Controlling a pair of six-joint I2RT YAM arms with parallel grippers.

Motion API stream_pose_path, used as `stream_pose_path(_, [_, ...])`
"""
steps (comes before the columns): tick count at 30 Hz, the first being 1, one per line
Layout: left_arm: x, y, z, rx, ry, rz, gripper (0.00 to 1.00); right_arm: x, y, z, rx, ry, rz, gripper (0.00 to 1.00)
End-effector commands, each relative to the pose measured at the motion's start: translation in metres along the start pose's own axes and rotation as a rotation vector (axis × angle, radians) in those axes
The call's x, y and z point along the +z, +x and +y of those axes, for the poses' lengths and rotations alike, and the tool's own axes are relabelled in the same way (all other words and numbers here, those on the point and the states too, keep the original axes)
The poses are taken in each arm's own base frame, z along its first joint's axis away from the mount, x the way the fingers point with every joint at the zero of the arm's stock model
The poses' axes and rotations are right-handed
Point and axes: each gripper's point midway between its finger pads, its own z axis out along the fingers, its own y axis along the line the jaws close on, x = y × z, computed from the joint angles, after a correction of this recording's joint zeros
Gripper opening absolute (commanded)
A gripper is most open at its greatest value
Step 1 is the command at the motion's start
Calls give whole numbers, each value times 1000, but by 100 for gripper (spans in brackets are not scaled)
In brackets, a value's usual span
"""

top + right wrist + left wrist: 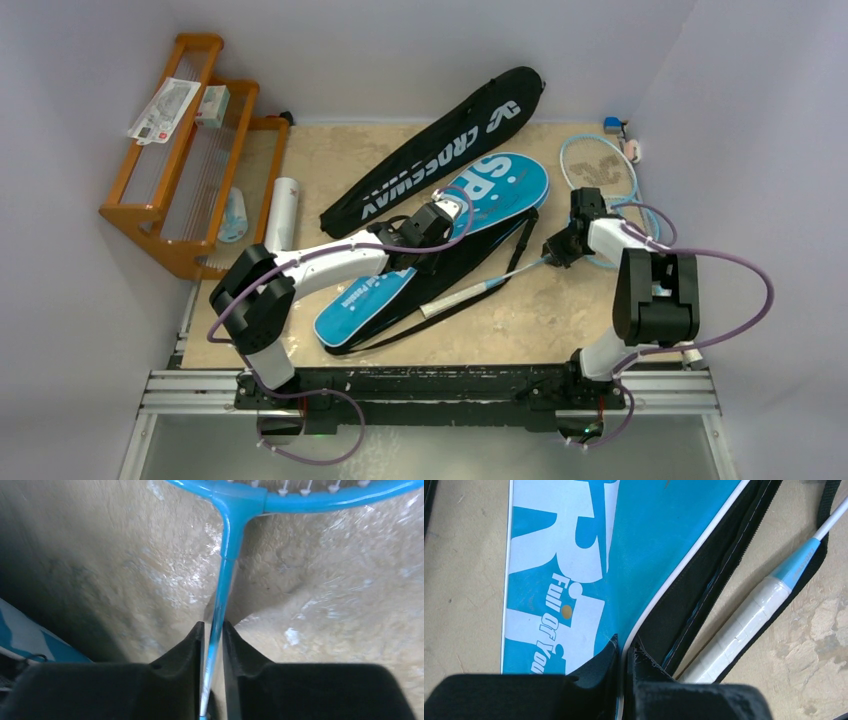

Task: Pack up the badminton gear
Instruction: Pick up the racket from the center of the board.

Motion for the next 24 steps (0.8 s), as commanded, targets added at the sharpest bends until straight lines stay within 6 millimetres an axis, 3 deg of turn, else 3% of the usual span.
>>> stream_pose_path(1, [-3,-21,-8,-35,41,-73,0,0,-2,10,-17,-38,10,3])
stream_pose_path(7, [-3,-26,-9,-36,42,-86,0,-23,34,7,-56,-95,125,0])
stream_pose_path(12, [4,-30,-14,-39,58,-86,0,-52,83,-4,-65,-120,163,0])
stream_pose_path(16, [8,-38,-17,-50,62,-83,0,-69,111,-12,-14,-192,216,0])
stream_pose_path(24, [16,-61,-21,-57,76,-91,0,-101,127,-26,-29,-241,250,0])
